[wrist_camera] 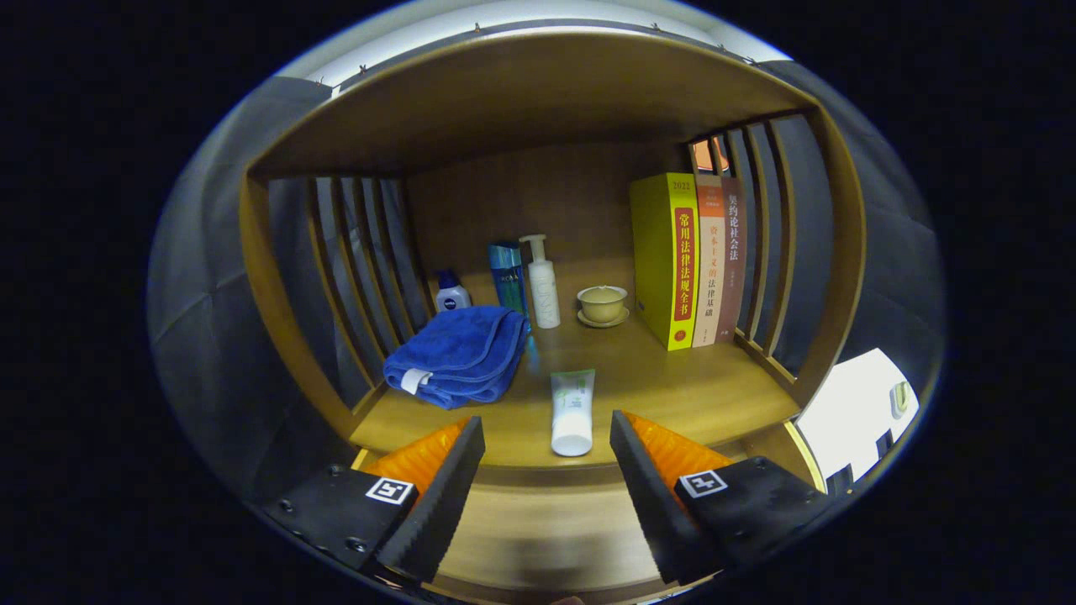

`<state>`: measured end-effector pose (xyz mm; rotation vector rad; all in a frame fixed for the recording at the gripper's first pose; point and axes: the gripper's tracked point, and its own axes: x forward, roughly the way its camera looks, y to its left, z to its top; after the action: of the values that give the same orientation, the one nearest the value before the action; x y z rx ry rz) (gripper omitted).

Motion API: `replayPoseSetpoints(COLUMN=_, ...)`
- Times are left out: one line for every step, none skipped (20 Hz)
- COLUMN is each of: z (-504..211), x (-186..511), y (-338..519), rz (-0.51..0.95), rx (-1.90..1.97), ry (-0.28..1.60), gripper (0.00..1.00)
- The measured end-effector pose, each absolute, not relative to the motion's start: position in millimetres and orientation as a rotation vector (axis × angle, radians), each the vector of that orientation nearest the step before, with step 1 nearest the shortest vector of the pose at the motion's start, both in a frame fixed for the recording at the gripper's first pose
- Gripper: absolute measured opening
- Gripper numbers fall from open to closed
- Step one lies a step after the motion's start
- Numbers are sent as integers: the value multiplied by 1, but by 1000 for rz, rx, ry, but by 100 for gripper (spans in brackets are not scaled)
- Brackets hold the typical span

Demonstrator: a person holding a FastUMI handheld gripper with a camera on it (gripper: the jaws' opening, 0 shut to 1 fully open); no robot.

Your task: Pull open the drawer, take out the items inside it, and place them on the countertop above the cabinet.

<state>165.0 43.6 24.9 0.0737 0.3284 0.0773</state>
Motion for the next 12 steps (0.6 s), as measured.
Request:
replayPoseSetpoints(z=25, x=156, y=43, rz=78, rx=66, ry=320, gripper=99)
replayPoseSetpoints(z=26, x=146, y=44, rz=78, rx=60, ry=311, gripper=99)
replayPoseSetpoints(z=25, x=139, y=44, rz=79, rx=62, ry=306, gripper=99)
replayPoseSetpoints(z=23, x=127, y=46, rz=79, rx=59, ry=299, gripper=99)
replayPoseSetpoints(z=21, x=117, y=46, rz=83, rx=57, ry=293, gripper=99)
replayPoseSetpoints(z=16, x=105, y=47, rz=83, rx=53, ry=287, gripper=99)
replayPoseSetpoints(z=11, x=94, y=47, rz=81, rx=52, ry=284, gripper=99)
replayPoseSetpoints(z=3, x=81, y=47, rz=76, rx=54, ry=281, gripper=99)
replayPoseSetpoints(z=-3, x=70, y=47, rz=69, rx=61, ry=278, gripper=99)
replayPoseSetpoints(z=-13, x=60, y=45, rz=64, rx=61, ry=283, gripper=99)
replayPoseSetpoints(z=-23, x=50, y=45, rz=61, rx=56, ry=289, gripper=99)
replayPoseSetpoints(z=-33, x=41, y=44, rz=54, rx=48, ry=296, gripper=99)
